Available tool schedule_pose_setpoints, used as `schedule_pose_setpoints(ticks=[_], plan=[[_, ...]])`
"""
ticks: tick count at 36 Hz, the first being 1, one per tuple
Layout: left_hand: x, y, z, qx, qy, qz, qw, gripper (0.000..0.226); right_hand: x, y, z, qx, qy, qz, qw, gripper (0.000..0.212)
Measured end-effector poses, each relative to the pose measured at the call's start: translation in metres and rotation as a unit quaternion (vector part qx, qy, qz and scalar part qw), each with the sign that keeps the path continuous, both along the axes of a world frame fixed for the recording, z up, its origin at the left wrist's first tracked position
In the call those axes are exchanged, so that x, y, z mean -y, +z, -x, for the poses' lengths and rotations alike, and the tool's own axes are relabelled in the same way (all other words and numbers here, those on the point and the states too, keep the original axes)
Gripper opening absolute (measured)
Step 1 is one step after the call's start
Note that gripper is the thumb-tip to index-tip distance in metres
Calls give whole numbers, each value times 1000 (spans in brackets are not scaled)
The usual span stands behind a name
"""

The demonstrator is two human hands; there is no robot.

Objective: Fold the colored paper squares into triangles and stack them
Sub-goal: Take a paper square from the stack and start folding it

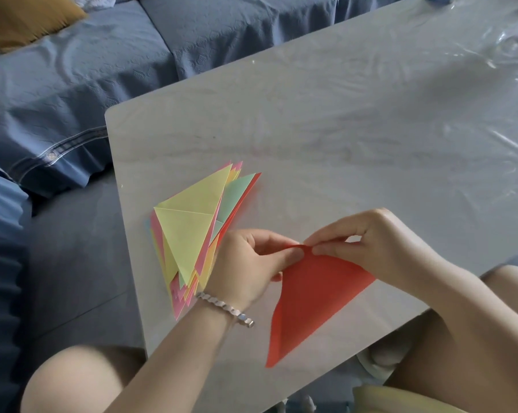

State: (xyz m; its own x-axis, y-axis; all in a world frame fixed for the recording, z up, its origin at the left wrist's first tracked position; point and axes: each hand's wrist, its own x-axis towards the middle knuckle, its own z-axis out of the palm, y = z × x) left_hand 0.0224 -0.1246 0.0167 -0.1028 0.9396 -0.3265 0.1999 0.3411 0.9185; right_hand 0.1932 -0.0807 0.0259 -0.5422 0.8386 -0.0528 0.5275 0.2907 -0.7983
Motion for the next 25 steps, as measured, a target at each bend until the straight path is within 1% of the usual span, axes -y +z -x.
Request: schedule_pose_setpoints(ticks=[1,2,4,5,7,9,11,13,15,17,20,22,25], plan=[[-2,-2,-1,-1,10,3,1000,18,-4,-1,0,26,7,-37,999,13],[-5,-5,-2,5,30,7,1000,17,-7,-4,1,51,4,-95,994,9],[-12,-15,-3,44,94,30,994,16,-11,-17,3,69,-30,-242,967,17],[-17,-21,-2,66,132,45,988,14,-11,-23,5,74,-55,-288,953,20],[-27,-34,1,82,193,71,975,6,-9,-34,7,78,-70,-322,941,26],[-32,-47,6,54,231,74,969,4,-3,-47,10,91,-32,-324,941,29],[-36,-58,9,0,249,54,967,7,5,-67,10,120,15,-303,945,34],[-37,-64,11,-45,249,41,966,17,16,-88,7,159,50,-267,949,50],[-38,-70,13,-85,236,36,967,20,25,-104,3,191,71,-241,949,63],[-38,-76,14,-129,220,30,966,19,31,-112,-2,211,80,-222,949,64],[-39,-81,14,-168,214,25,962,12,35,-115,-5,220,76,-226,946,63],[-40,-83,14,-177,213,25,960,4,33,-117,-6,217,63,-230,946,63],[-40,-84,15,-172,214,24,961,2,24,-118,-6,227,32,-230,946,65]])
